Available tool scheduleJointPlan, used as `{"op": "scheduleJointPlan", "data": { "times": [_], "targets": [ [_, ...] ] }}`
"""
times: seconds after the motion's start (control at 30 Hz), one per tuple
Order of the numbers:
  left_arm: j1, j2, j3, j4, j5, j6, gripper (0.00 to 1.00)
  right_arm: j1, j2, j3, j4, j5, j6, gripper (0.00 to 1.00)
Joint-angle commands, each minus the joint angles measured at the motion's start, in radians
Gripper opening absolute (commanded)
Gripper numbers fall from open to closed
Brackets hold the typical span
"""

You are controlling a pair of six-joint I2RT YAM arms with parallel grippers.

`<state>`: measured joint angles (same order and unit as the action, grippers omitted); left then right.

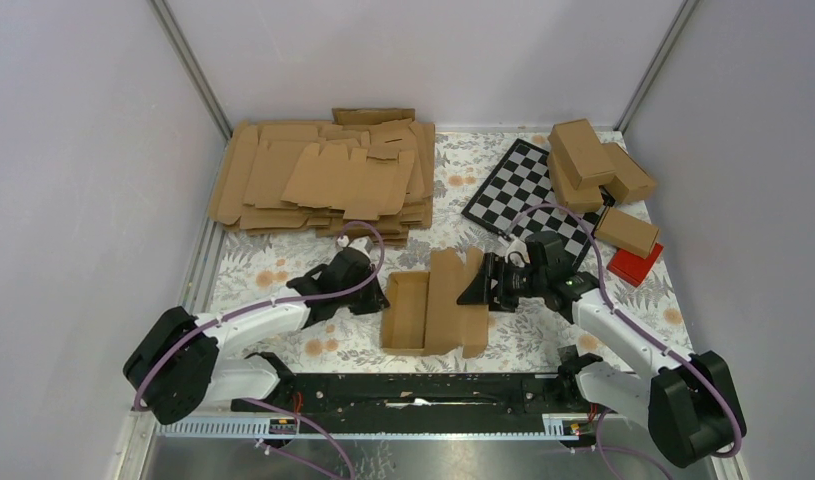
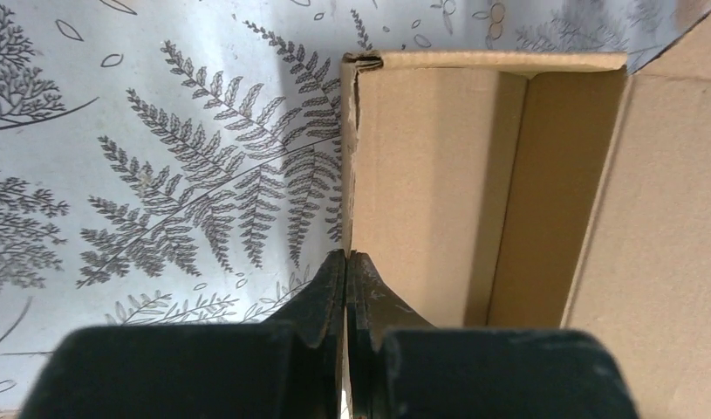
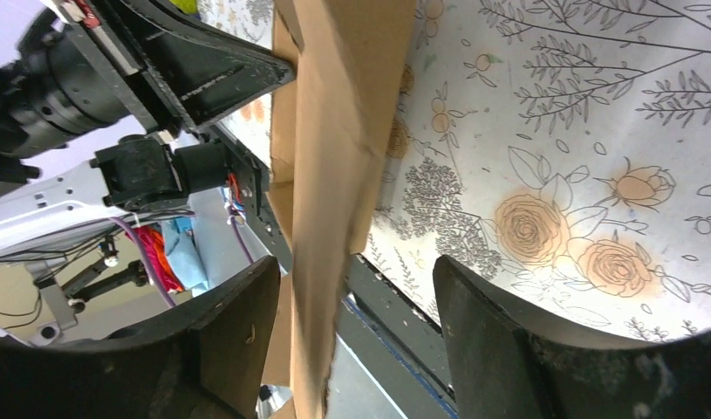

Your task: Fold the paper box

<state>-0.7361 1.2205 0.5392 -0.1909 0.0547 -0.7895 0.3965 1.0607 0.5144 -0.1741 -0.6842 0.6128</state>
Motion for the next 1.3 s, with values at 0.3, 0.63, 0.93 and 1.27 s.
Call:
{"op": "scheduleJointPlan", "data": {
  "times": [0.3, 0.63, 0.93, 1.27],
  "targets": [
    [-0.105, -0.015, -0.046, 0.211, -0.163, -0.305, 0.00, 0.004, 0.052, 0.108, -0.034, 0.067, -0.050, 0.74],
    [-0.135, 0.047, -0.046, 0.323, -0.143, -0.338, 0.00, 0.004, 0.105, 0.195, -0.141, 0.135, -0.175, 0.62],
    [-0.134, 0.068, 0.009, 0.315, -0.084, -0.240, 0.40, 0.004, 0.129, 0.343, -0.324, 0.229, -0.294, 0.39],
    [-0.042, 0.044, 0.191, 0.279, 0.043, 0.154, 0.91, 0.004, 0.157, 0.427, -0.405, 0.245, -0.328, 0.10]
  ]
}}
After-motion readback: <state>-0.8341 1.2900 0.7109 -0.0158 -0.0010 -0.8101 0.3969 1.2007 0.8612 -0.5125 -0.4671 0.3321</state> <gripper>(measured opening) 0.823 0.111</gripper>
